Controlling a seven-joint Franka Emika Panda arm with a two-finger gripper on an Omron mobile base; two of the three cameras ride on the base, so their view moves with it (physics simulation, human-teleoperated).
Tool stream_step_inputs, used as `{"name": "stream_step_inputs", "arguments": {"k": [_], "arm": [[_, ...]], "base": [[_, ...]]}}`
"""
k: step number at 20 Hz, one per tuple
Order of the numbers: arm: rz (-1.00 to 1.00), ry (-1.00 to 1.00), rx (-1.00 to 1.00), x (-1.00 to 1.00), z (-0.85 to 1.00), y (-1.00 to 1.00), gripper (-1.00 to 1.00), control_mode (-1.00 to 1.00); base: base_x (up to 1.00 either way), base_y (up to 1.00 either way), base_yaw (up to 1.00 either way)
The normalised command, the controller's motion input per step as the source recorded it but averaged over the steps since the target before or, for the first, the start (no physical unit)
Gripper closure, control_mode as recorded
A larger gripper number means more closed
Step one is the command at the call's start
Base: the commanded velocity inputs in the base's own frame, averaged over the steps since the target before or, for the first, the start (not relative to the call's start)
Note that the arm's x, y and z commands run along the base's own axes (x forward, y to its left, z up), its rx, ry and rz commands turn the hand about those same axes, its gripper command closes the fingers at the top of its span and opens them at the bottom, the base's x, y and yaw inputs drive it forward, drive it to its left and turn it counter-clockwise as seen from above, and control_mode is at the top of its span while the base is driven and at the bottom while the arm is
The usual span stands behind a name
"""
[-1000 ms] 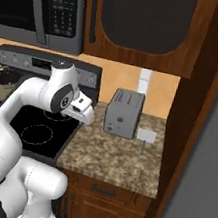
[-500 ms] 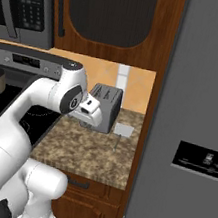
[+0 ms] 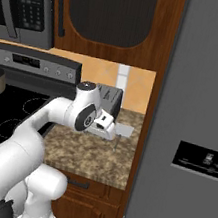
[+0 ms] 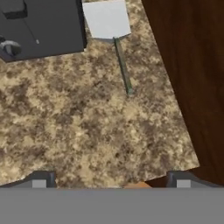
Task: Put the garlic and lemon wedge in the pot. Retrieve the spatula and lightly stir the vegetables in the pot.
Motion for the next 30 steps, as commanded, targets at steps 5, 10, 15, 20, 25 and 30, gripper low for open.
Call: {"name": "stream_step_inputs", "arguments": {"k": [5, 10, 15, 20, 25, 30], "arm": [[0.00, -0.01, -0.04, 0.21, -0.33, -0.29, -1.00, -1.00], [0.00, 0.00, 0.00, 0.46, -0.18, -0.24, -1.00, -1.00], [0.00, 0.00, 0.00, 0.47, -0.23, -0.12, -1.00, -1.00], [0.00, 0.02, 0.01, 0.38, -0.18, -0.26, -1.00, -1.00], [0.02, 0.08, 0.04, 0.29, -0.30, -0.17, -1.00, -1.00], [0.02, 0.06, 0.03, 0.15, -0.25, -0.01, -1.00, -1.00]], "base": [[0.00, 0.00, 0.00], [0.00, 0.00, 0.00], [0.00, 0.00, 0.00], [0.00, 0.00, 0.00], [0.00, 0.00, 0.00], [0.00, 0.00, 0.00]]}}
